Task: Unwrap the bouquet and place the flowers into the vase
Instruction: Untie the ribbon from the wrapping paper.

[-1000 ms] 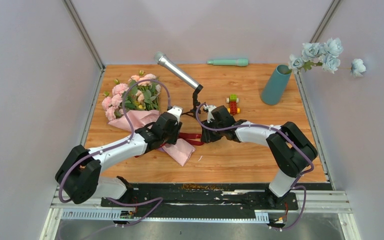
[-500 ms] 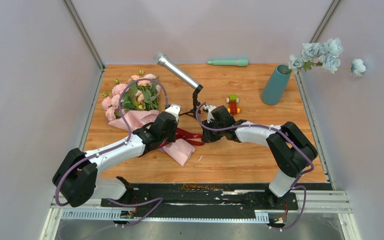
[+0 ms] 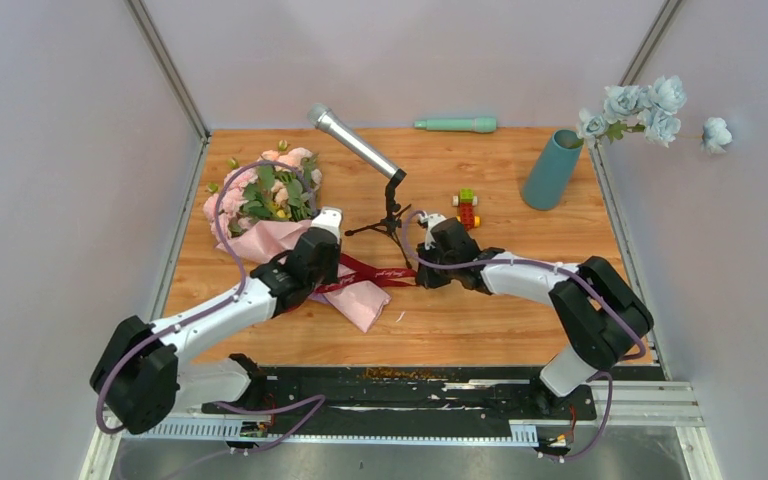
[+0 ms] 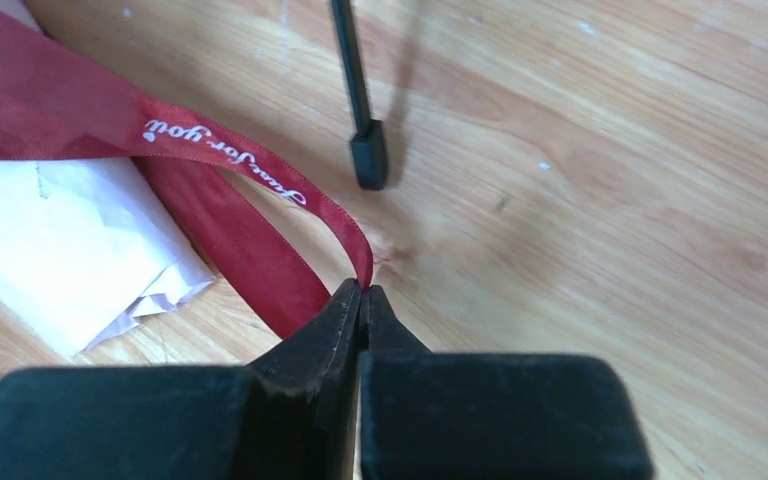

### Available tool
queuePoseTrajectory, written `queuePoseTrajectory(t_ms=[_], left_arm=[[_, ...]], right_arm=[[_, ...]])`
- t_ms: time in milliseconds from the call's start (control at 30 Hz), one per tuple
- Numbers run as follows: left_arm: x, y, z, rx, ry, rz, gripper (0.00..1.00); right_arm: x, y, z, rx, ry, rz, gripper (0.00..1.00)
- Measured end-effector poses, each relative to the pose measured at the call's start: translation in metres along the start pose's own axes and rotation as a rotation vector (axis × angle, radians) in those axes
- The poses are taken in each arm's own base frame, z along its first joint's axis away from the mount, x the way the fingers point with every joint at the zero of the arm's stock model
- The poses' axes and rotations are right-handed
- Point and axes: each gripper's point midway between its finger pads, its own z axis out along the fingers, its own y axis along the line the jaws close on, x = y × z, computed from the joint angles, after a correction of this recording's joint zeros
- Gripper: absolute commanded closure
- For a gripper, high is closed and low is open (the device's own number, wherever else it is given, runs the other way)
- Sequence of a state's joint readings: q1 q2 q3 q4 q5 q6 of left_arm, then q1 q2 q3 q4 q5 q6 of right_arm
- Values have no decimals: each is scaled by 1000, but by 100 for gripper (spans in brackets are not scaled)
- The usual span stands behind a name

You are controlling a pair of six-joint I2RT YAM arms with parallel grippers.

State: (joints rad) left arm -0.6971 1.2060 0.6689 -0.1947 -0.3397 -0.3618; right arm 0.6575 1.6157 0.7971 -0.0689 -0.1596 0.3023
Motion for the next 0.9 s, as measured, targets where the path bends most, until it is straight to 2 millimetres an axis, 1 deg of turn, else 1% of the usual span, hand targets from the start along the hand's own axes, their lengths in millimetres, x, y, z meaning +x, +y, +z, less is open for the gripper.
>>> queuePoseTrajectory(t_ms=[67,167,200,267,367,433,600,733,767,900], left_arm=[[-3,10,-4,-11,-17,-49,100],[-7,31,-16,-27,-56,-151,100],[-8,40,-22,-37,-76,-192,100],[-13,52,-33,-48,-108,-249,100],[-19,66,-48,-48,-153,-333,100],[-17,75,-55,-49,-172,-386,100],[9,95,-61,-85,-167,-517,100],[29,99,-63,-97,-180,-629,100],[33,99,-65,-97,-191,-657,100],[39,106,-76,-121,-258,-751,100]], right_arm=[[-1,-5,-5,34,-21,15,100],[1,-16,-15,93,-58,47,100],[2,-19,-17,109,-68,58,100],[8,-25,-22,137,-80,81,100],[16,-33,-26,176,-88,111,100],[19,-38,-27,200,-95,134,100],[24,-47,-35,251,-131,205,96],[23,-51,-40,273,-166,247,94],[24,-52,-41,278,-173,256,92],[27,-57,-46,296,-194,275,85]])
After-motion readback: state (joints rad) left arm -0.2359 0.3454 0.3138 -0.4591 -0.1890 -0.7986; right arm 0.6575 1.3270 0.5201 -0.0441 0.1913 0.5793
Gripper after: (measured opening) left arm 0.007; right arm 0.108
